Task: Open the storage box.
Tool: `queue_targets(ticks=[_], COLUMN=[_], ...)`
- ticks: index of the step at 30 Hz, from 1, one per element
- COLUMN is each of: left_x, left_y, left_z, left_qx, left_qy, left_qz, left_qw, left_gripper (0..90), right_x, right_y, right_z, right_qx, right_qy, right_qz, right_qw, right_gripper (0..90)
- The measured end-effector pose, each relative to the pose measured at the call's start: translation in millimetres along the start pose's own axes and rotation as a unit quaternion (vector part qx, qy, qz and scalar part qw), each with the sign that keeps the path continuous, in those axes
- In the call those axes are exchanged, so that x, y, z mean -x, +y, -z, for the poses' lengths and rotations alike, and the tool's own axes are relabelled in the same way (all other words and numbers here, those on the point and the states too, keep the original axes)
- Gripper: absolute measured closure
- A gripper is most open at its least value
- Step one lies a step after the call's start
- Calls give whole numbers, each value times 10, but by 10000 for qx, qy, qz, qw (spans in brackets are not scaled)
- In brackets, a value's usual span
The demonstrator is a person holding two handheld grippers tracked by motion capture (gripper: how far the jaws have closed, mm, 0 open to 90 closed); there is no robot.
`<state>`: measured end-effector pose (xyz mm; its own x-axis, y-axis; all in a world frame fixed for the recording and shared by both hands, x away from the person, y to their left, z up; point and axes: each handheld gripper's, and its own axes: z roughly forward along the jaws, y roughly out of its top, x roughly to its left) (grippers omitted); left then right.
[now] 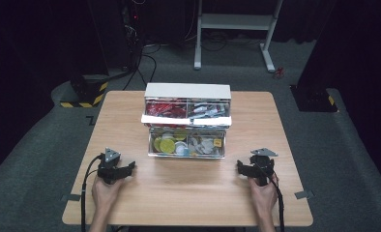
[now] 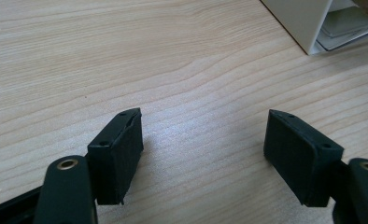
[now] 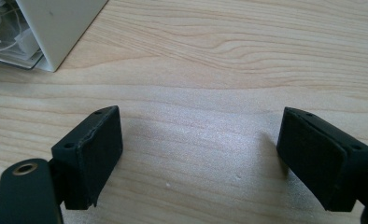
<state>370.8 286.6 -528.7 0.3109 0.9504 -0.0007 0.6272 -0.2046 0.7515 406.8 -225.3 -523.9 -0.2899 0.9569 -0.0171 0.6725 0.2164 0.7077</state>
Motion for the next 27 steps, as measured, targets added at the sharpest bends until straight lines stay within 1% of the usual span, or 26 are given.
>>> queue_targets(ticks=[3, 6, 7, 11, 12, 15, 23, 24, 25, 26, 27], left_x=[0, -2, -3, -5, -6, -6, 0, -1, -2, -2, -3], left_y=[-1, 0, 0, 0, 0, 0, 0, 1, 1, 2, 1], left_z=[0, 2, 3, 3, 3, 4, 0, 0, -1, -2, -3], left_qx=[-2, -11, -19, -11, -12, -14, -16, -17, -14, -14, -18], left_qy=[-5, -16, -20, -15, -16, -25, -38, -38, -40, -43, -52], left_qz=[4, 2, 1, -9, -11, -15, -44, -52, -60, -63, -67], left_qw=[10000, 10000, 10000, 10000, 10000, 10000, 10000, 10000, 10000, 10000, 10000], left_gripper=[286, 286, 286, 287, 287, 284, 269, 269, 265, 265, 262], right_x=[-4, -27, -23, -37, -50, -59, -84, -94, -102, -102, -112], right_y=[-2, -10, -14, -37, -66, -74, -90, -98, -112, -112, -120], right_z=[2, 12, 13, 36, 67, 73, 89, 98, 114, 114, 128], right_qx=[-5, -12, 5, 5, -6, 4, 11, 12, 42, 42, 42], right_qy=[-16, -82, -91, -138, -171, -224, -242, -227, -202, -202, -179], right_qz=[-19, -102, -64, -139, -189, -202, -228, -232, -160, -160, -157], right_qw=[10000, 9999, 9999, 9998, 9997, 9995, 9994, 9995, 9997, 9997, 9997], right_gripper=[140, 140, 140, 140, 140, 140, 145, 150, 184, 184, 212])
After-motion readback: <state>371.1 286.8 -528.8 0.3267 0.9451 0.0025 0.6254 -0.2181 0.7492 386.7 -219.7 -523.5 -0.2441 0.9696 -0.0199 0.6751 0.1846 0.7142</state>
